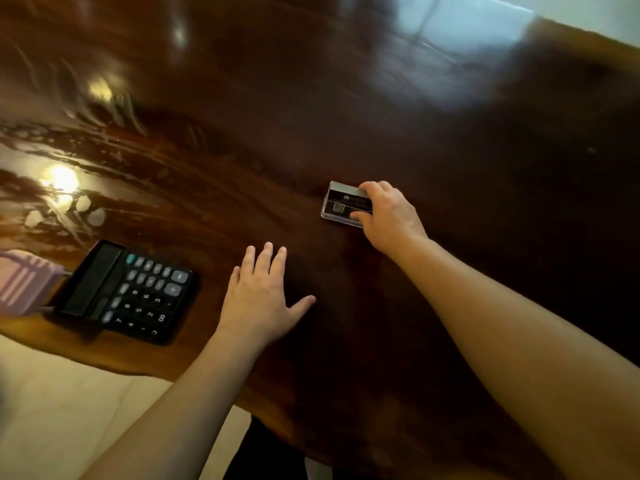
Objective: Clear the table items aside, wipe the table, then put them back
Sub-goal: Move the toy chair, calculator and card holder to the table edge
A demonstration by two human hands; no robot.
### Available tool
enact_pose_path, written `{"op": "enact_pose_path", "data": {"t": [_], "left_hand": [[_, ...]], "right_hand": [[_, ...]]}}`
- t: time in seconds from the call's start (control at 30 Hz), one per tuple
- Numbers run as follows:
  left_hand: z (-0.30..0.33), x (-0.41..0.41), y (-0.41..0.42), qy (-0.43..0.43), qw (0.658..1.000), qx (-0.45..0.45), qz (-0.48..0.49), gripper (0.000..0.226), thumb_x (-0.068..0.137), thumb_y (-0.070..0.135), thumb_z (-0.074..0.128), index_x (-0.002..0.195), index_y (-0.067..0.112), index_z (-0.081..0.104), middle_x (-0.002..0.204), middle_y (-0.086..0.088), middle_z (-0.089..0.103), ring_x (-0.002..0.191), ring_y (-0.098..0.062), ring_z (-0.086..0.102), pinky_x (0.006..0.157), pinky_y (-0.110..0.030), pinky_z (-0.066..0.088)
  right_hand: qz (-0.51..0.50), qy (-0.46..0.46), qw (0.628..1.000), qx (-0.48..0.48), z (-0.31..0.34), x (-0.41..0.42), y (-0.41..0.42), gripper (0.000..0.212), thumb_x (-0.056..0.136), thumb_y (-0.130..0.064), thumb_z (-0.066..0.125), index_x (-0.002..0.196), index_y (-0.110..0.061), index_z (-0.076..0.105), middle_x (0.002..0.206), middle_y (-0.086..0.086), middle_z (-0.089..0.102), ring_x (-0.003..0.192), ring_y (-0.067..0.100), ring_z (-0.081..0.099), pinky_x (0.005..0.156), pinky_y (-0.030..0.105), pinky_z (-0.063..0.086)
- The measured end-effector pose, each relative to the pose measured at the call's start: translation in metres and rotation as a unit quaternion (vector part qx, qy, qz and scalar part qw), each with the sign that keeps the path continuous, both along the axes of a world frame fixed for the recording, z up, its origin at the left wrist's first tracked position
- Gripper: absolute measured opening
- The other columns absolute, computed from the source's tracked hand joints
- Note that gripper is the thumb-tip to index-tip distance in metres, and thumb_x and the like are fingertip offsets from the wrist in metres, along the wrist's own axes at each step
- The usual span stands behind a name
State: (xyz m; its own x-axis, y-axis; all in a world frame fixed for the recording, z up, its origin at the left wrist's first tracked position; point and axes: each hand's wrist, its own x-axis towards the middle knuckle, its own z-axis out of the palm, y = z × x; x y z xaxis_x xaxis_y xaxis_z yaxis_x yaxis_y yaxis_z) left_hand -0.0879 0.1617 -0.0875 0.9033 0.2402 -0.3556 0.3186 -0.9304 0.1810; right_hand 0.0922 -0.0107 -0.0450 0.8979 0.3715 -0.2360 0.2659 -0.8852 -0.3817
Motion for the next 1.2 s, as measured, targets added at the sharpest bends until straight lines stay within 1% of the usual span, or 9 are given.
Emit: {"op": "enact_pose_path", "data": {"t": [0.17, 0.27, 0.4, 0.53, 0.7, 0.87, 0.97, 1.07, 1.2], "left_hand": [[-0.001, -0.021, 0.011, -0.007, 0.999, 0.004, 0.045, 0.106, 0.074, 0.086, 0.044, 0.157, 0.028, 0.012, 0.165, -0.004, 0.021, 0.152, -0.030, 0.013, 0.116, -0.049, 0.021], [0.001, -0.037, 0.016, -0.015, 0.998, -0.009, 0.059, 0.105, 0.075, 0.084, 0.046, 0.157, 0.028, 0.011, 0.165, -0.003, 0.021, 0.152, -0.028, 0.013, 0.116, -0.048, 0.020], [0.004, -0.059, 0.023, -0.026, 0.996, -0.032, 0.077, 0.103, 0.077, 0.083, 0.044, 0.156, 0.029, 0.007, 0.166, -0.002, 0.020, 0.152, -0.027, 0.011, 0.116, -0.047, 0.020], [0.008, -0.076, 0.028, -0.034, 0.994, -0.047, 0.092, 0.100, 0.079, 0.081, 0.041, 0.156, 0.028, 0.007, 0.166, -0.002, 0.019, 0.152, -0.027, 0.011, 0.117, -0.046, 0.021], [0.011, -0.094, 0.033, -0.043, 0.992, -0.059, 0.107, 0.098, 0.081, 0.078, 0.041, 0.157, 0.027, 0.008, 0.166, -0.003, 0.018, 0.152, -0.027, 0.009, 0.117, -0.045, 0.019], [0.011, -0.107, 0.041, -0.044, 0.988, -0.088, 0.123, 0.094, 0.084, 0.076, 0.042, 0.157, 0.028, 0.006, 0.167, -0.001, 0.016, 0.153, -0.026, 0.006, 0.118, -0.046, 0.017], [0.009, -0.112, 0.047, -0.037, 0.985, -0.108, 0.127, 0.093, 0.085, 0.075, 0.042, 0.157, 0.029, 0.006, 0.167, 0.000, 0.014, 0.153, -0.025, 0.004, 0.118, -0.046, 0.016], [0.007, -0.116, 0.050, -0.029, 0.985, -0.121, 0.120, 0.092, 0.086, 0.073, 0.045, 0.157, 0.030, 0.005, 0.167, 0.000, 0.014, 0.153, -0.025, 0.004, 0.118, -0.045, 0.014], [0.004, -0.119, 0.052, -0.031, 0.985, -0.122, 0.118, 0.091, 0.087, 0.071, 0.046, 0.157, 0.029, 0.006, 0.167, 0.000, 0.015, 0.153, -0.024, 0.005, 0.117, -0.044, 0.014]], "right_hand": [[0.044, -0.013, 0.999, 0.025, 0.005, -0.005, 0.040, 0.053, 0.093, -0.028, 0.071, 0.141, -0.020, 0.049, 0.126, 0.000, 0.057, 0.119, 0.018, 0.052, 0.096, 0.039, 0.047], [0.070, -0.015, 0.997, 0.035, 0.005, -0.009, 0.066, 0.050, 0.092, -0.029, 0.071, 0.137, -0.022, 0.051, 0.123, -0.002, 0.057, 0.114, 0.016, 0.052, 0.091, 0.035, 0.045], [0.106, -0.013, 0.993, 0.051, 0.005, -0.017, 0.101, 0.047, 0.092, -0.028, 0.071, 0.136, -0.023, 0.052, 0.122, -0.004, 0.056, 0.112, 0.012, 0.050, 0.091, 0.035, 0.045], [0.147, -0.013, 0.987, 0.058, 0.006, -0.028, 0.133, 0.044, 0.093, -0.028, 0.070, 0.133, -0.024, 0.053, 0.122, -0.003, 0.057, 0.113, 0.015, 0.052, 0.091, 0.035, 0.045], [0.189, -0.004, 0.981, 0.051, 0.004, -0.042, 0.170, 0.045, 0.094, -0.029, 0.069, 0.135, -0.024, 0.053, 0.125, -0.002, 0.057, 0.117, 0.017, 0.053, 0.096, 0.039, 0.047], [0.218, 0.018, 0.975, 0.045, -0.002, -0.053, 0.200, 0.048, 0.094, -0.029, 0.069, 0.138, -0.026, 0.051, 0.130, -0.002, 0.056, 0.119, 0.018, 0.053, 0.094, 0.036, 0.045], [0.224, 0.026, 0.973, 0.043, -0.006, -0.060, 0.214, 0.049, 0.094, -0.029, 0.069, 0.140, -0.027, 0.050, 0.132, -0.003, 0.056, 0.121, 0.018, 0.053, 0.095, 0.038, 0.046], [0.228, 0.031, 0.972, 0.039, -0.010, -0.067, 0.224, 0.052, 0.094, -0.029, 0.069, 0.142, -0.027, 0.049, 0.134, -0.003, 0.055, 0.123, 0.019, 0.052, 0.096, 0.037, 0.045], [0.245, 0.038, 0.968, 0.042, -0.016, -0.074, 0.234, 0.049, 0.095, -0.028, 0.068, 0.140, -0.027, 0.050, 0.134, -0.003, 0.055, 0.123, 0.019, 0.051, 0.092, 0.033, 0.041]]}}
